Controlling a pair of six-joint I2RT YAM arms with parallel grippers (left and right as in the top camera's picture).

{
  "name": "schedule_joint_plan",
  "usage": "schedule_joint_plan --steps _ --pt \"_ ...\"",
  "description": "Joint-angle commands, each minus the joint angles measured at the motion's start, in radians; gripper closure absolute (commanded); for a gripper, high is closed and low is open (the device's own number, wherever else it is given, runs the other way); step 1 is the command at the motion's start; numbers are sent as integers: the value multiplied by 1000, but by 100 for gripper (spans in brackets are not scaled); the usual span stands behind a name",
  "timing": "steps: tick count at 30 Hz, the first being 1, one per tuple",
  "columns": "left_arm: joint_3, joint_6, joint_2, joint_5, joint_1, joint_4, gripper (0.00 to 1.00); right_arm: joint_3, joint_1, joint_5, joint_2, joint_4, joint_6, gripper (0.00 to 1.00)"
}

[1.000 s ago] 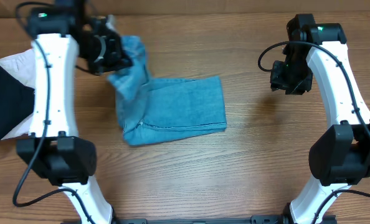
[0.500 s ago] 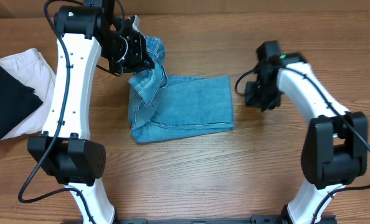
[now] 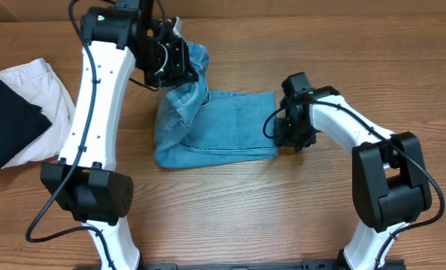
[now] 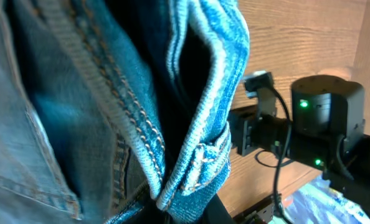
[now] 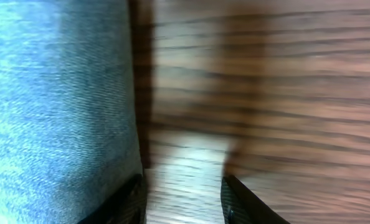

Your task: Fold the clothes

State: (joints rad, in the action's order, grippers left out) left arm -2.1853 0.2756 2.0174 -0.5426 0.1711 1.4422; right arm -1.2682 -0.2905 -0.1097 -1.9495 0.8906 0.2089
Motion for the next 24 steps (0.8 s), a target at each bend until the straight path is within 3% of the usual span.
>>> schedule_joint_plan --steps 1,8,11,19,20,24 --pt "-22 21 -34 -38 37 -10 92 4 -21 -42 21 -8 0 58" --pt "-22 40 -34 -15 100 -12 92 4 -21 -42 21 -6 0 58" --pt "-22 43 -34 26 131 -10 84 4 -21 -42 21 -3 0 58" --pt "-20 43 -34 89 199 -8 84 4 -21 -42 21 4 0 58" --pt "-20 43 -34 89 205 -8 81 4 -21 -42 21 4 0 58" --pt "-20 39 -34 90 222 -10 55 4 -21 -42 21 5 0 58"
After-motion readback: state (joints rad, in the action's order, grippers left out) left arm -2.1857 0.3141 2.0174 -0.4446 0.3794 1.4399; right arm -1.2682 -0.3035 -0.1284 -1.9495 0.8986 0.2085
